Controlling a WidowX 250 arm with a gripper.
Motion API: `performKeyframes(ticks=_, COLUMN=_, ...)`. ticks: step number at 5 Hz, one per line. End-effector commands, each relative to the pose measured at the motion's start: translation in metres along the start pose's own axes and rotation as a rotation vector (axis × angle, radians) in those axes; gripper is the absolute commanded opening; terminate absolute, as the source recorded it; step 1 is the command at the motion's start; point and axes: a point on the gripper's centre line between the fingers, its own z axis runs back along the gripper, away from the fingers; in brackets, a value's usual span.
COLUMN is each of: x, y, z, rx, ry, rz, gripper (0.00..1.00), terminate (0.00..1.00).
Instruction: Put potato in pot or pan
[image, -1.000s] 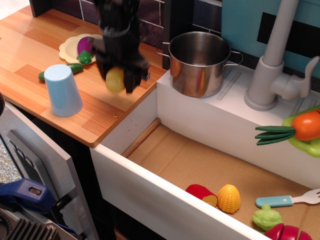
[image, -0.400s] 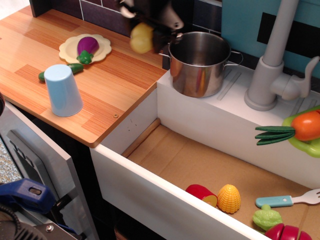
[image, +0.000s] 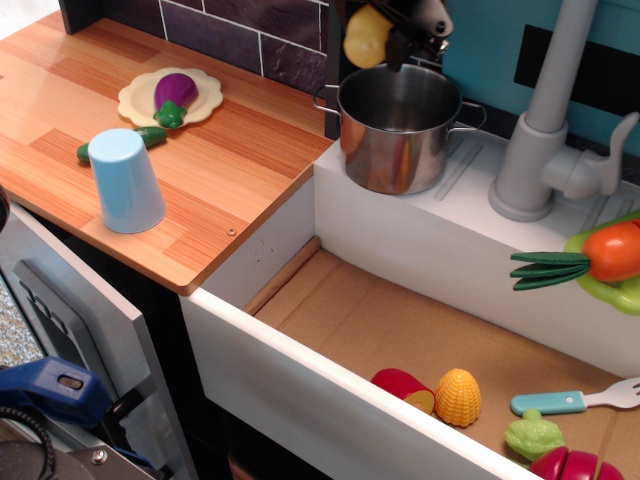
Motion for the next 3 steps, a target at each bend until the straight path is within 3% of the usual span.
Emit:
performKeyframes(ticks=1, x=0.0352, y=0.004, z=-0.0064, rx=-0.079, ry=-0.036, rz=-0.005, gripper=1.0, terminate=0.0)
performKeyframes(ticks=2, x=0.0352, y=0.004, z=-0.0064, rx=-0.079, ry=-0.036, rz=-0.005, gripper=1.0, terminate=0.0)
performKeyframes(ticks=3, x=0.0352, y=0.004, z=-0.0064, rx=-0.079, ry=-0.036, rz=-0.005, gripper=1.0, terminate=1.0)
